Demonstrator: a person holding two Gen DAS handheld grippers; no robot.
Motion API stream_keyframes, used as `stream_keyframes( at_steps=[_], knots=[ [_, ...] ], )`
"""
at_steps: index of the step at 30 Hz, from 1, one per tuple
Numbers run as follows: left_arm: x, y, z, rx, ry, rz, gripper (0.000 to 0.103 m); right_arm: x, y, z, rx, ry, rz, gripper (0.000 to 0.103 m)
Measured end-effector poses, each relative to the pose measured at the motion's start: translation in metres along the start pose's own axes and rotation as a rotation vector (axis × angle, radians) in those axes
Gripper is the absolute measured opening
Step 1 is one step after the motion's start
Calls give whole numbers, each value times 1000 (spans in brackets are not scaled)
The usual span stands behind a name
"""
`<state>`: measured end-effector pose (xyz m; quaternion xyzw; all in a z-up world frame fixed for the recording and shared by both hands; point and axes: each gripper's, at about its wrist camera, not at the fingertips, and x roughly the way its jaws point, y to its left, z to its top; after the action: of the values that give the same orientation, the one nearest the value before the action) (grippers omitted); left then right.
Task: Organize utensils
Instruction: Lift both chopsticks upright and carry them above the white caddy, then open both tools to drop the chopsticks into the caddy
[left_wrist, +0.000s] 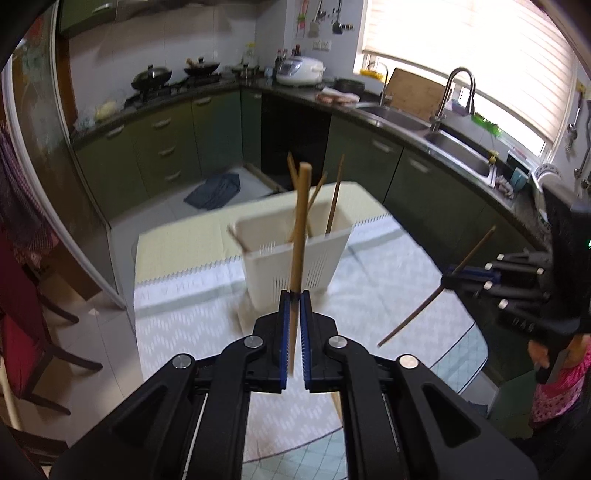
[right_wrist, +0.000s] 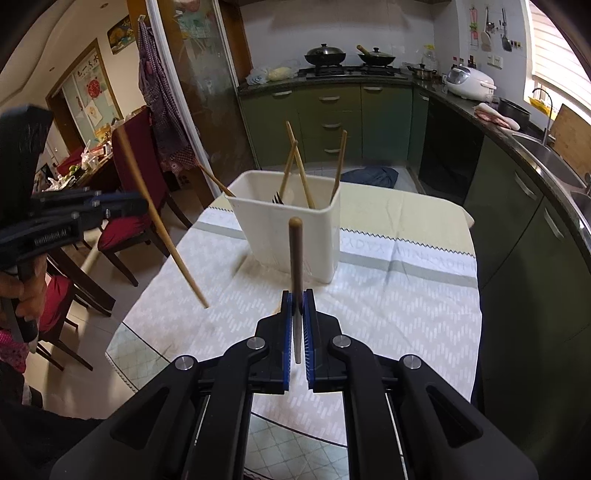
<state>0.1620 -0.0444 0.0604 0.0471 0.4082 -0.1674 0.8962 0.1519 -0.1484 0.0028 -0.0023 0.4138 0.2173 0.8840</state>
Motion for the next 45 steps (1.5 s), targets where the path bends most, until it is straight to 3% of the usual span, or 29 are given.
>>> stream_keyframes(
  at_steps=[8, 26, 36, 40, 45],
  knots=[
    [-22, -9, 42, 18, -91, 6, 5, -18, 6, 23, -24, -37, -2, 7],
    [-28, 2, 120, -14, -200, 24, 4, -33, 9, 64, -29, -70, 0, 7],
    [-11, 10, 115, -32, -157, 17, 4, -37, 8, 85, 0, -129, 12, 7],
    [-8, 10, 101, -13, -127, 14, 4, -51, 6, 110, 27, -212, 51, 7],
    [-4, 14, 81, 0, -88, -3, 4, -55, 2, 144, 67, -313, 39, 7]
  ],
)
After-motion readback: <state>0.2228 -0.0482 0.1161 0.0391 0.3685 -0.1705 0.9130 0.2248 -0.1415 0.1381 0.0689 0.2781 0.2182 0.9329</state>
